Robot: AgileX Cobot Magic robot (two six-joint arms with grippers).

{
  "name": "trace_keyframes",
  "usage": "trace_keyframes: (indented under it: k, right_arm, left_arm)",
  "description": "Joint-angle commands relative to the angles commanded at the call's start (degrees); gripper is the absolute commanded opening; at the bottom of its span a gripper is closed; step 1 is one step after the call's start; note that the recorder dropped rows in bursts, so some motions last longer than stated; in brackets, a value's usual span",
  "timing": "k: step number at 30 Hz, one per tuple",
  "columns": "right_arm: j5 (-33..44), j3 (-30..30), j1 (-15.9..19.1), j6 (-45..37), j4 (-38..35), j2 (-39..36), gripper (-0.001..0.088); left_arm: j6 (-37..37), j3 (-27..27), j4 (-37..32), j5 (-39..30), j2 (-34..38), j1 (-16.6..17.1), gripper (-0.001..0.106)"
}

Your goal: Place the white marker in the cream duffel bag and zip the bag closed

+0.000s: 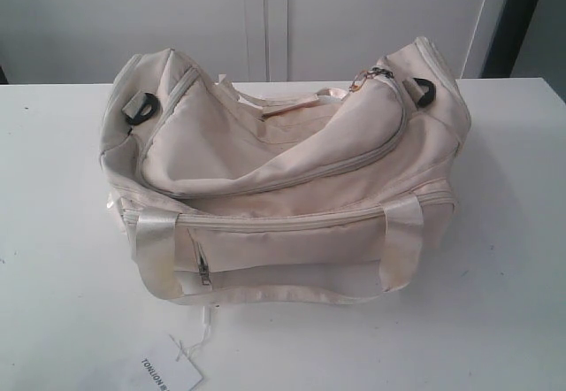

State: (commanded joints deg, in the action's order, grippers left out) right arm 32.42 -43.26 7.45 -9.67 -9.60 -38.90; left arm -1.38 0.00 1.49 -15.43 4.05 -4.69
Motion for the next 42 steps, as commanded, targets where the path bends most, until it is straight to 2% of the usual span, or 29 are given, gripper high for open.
trace_keyframes:
  k: [5,21,31,37,42]
  right_arm:
    - [0.0,0.0,0.0,8.5,7.1,1.7,0.0000]
    - [-0.4,0.0,0.0,8.5,7.3,3.6,0.0000]
    - [-0.3,0.0,-0.1,8.5,7.0,13.9,0.0000]
    - [-0.3,0.0,-2.3,8.5,7.0,19.9,0.0000]
    - [0.6,0.0,-2.4,8.5,7.0,25.7,0.0000]
  left_arm:
    - [0.0,0.0,0.0,0.0,0.0,0.0,0.000]
    - [0.0,0.0,0.0,0.0,0.0,0.0,0.000]
    - [0.0,0.0,0.0,0.0,0.0,0.0,0.000]
    - [0.0,0.0,0.0,0.0,0.0,0.0,0.000]
    - [0.0,0.0,0.0,0.0,0.0,0.0,0.000]
